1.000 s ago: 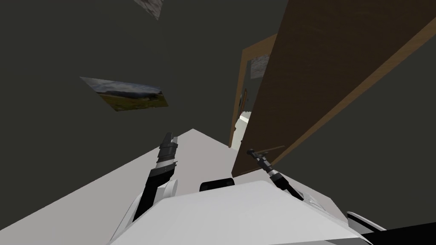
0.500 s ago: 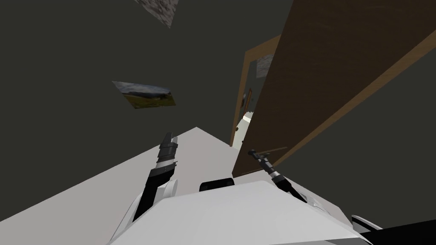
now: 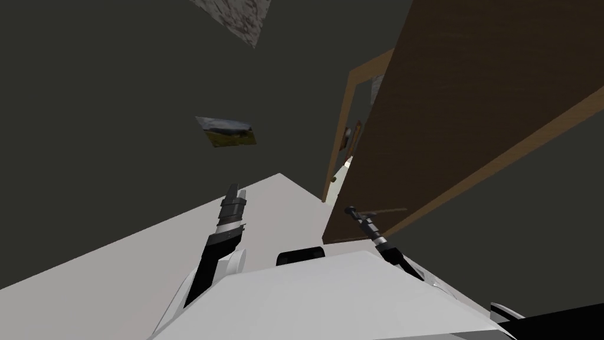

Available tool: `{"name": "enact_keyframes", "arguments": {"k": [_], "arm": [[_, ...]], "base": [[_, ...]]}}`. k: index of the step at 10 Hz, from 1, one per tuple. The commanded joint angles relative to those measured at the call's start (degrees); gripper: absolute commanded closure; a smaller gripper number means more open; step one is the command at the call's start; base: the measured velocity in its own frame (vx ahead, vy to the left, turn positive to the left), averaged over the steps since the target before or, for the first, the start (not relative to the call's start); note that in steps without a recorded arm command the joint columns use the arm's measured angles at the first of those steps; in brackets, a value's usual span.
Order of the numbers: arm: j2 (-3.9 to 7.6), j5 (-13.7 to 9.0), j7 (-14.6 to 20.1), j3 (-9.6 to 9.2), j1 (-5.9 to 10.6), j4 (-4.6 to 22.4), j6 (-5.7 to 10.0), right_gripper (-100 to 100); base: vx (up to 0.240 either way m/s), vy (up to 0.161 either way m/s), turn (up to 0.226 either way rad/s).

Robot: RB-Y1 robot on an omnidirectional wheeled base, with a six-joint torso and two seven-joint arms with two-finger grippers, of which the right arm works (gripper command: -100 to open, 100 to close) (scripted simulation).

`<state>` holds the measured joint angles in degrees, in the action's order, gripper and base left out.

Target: Pull the door open

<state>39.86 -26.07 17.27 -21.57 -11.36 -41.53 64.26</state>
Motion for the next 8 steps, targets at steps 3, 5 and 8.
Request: {"name": "enact_keyframes", "arguments": {"k": [3,5,8], "arm": [[-0.96,0.5,-0.5,3.75,-0.58,-0.1,-1.77,100],[-1.44,0.8,-0.7,5.21,-0.81,-0.2,-2.48,100],[-2.18,1.2,-0.9,7.45,-1.16,-0.4,-3.57,100]], "base": [[-0.170,-0.058,0.235],[-0.121,-0.049,0.157],[-0.099,-0.027,0.165]]}}
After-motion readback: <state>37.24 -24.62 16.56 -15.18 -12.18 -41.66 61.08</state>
